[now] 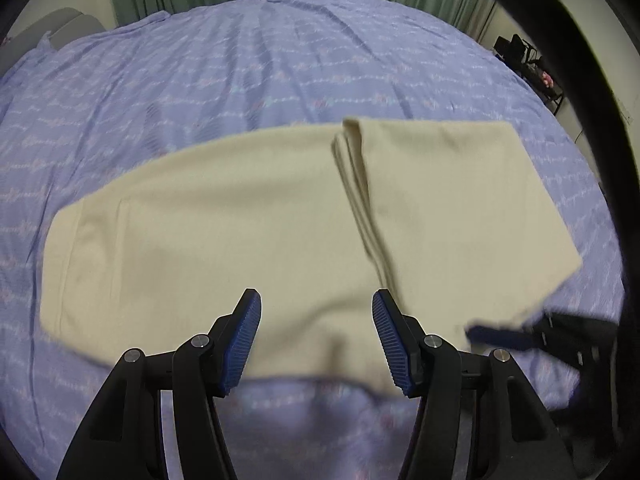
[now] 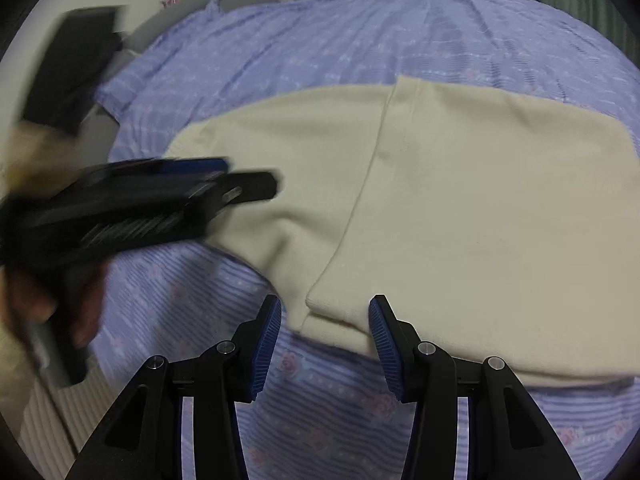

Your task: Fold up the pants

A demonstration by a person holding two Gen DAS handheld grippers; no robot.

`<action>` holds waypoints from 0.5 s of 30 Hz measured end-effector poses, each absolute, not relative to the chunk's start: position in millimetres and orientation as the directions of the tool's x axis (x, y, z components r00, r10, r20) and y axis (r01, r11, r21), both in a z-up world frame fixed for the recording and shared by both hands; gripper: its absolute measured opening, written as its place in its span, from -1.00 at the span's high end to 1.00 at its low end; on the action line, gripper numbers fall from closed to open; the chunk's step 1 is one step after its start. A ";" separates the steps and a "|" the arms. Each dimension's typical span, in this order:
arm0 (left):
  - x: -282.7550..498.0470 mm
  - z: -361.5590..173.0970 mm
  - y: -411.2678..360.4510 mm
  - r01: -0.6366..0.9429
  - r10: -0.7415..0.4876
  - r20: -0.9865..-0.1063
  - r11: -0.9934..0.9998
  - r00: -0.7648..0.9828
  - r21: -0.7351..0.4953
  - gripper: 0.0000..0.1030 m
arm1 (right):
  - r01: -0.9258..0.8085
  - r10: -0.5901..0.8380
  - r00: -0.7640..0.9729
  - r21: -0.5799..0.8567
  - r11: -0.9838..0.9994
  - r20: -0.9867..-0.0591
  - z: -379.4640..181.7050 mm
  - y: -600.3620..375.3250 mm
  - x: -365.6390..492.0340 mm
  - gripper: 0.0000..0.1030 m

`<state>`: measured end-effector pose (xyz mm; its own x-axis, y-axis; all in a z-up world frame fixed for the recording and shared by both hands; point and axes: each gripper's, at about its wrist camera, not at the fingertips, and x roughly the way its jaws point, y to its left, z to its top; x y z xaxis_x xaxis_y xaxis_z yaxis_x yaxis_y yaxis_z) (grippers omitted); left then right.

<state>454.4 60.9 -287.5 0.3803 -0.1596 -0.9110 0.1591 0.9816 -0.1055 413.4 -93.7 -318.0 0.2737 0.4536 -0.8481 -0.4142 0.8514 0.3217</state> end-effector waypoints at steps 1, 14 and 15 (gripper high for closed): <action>450.6 -289.1 61.5 0.156 -0.162 -0.912 0.982 0.377 -0.110 -0.10 | -0.417 0.451 0.275 0.317 0.852 -0.849 -318.0 -92.3 413.1 0.08; 420.5 -284.6 83.1 0.096 -0.176 -0.906 0.984 0.385 -0.150 -0.10 | -0.413 0.420 0.269 0.290 0.863 -0.866 -317.7 -91.8 420.2 0.75; 421.1 -282.5 84.2 0.096 -0.175 -0.903 0.984 0.392 -0.149 -0.10 | -0.413 0.422 0.270 0.292 0.863 -0.865 -315.2 -92.1 419.4 0.76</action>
<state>421.1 84.2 -282.5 0.3919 -0.1754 -0.9031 0.0960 0.9841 -0.1495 419.4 -92.1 -315.2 0.2701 0.4223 -0.8653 -0.4126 0.8627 0.2922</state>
